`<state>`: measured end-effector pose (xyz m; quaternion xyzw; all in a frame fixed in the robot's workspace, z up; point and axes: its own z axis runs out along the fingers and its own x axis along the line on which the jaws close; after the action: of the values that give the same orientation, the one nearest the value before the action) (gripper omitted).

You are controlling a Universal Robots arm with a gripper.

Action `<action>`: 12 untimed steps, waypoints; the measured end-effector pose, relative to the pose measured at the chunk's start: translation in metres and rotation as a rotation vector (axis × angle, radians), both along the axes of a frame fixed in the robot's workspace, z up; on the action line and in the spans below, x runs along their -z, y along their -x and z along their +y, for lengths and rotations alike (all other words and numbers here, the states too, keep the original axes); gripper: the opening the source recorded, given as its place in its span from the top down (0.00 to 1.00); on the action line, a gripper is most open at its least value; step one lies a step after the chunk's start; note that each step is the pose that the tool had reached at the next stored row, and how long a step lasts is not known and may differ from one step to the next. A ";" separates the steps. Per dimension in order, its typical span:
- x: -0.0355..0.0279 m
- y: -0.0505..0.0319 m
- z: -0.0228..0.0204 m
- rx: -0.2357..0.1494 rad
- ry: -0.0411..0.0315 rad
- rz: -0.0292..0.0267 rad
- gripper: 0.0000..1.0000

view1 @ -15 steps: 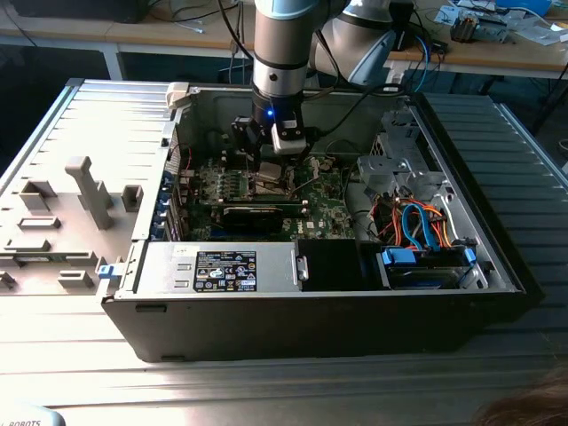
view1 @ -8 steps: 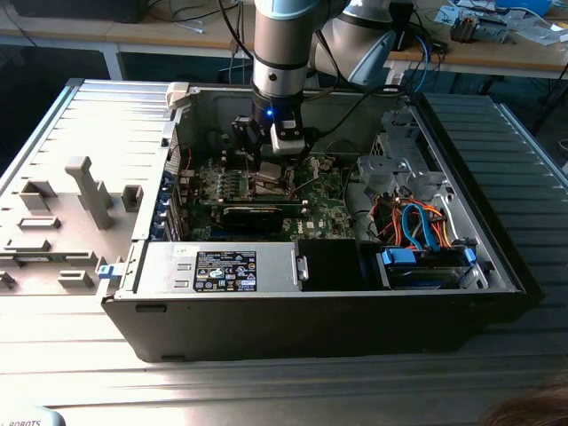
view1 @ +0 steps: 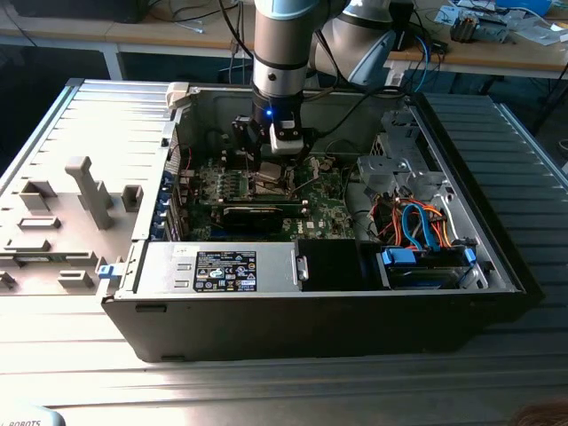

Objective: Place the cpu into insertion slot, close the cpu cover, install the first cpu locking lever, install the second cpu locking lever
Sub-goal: 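Place the cpu into insertion slot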

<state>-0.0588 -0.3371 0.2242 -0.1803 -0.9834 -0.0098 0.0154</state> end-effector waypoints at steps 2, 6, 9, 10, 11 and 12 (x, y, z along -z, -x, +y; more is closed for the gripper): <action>0.0000 0.0000 0.0000 0.004 0.0000 0.0000 0.46; 0.0001 0.0000 0.0000 0.025 0.0000 0.0000 0.46; 0.0002 0.0000 0.0000 0.030 0.0000 0.0000 0.46; 0.0002 0.0000 0.0000 0.033 0.0000 0.0000 0.46; 0.0002 0.0000 0.0000 0.037 0.0000 0.0000 0.46; 0.0002 0.0000 0.0000 0.040 0.0000 0.0000 0.46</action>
<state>-0.0588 -0.3372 0.2240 -0.2001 -0.9796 -0.0101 0.0152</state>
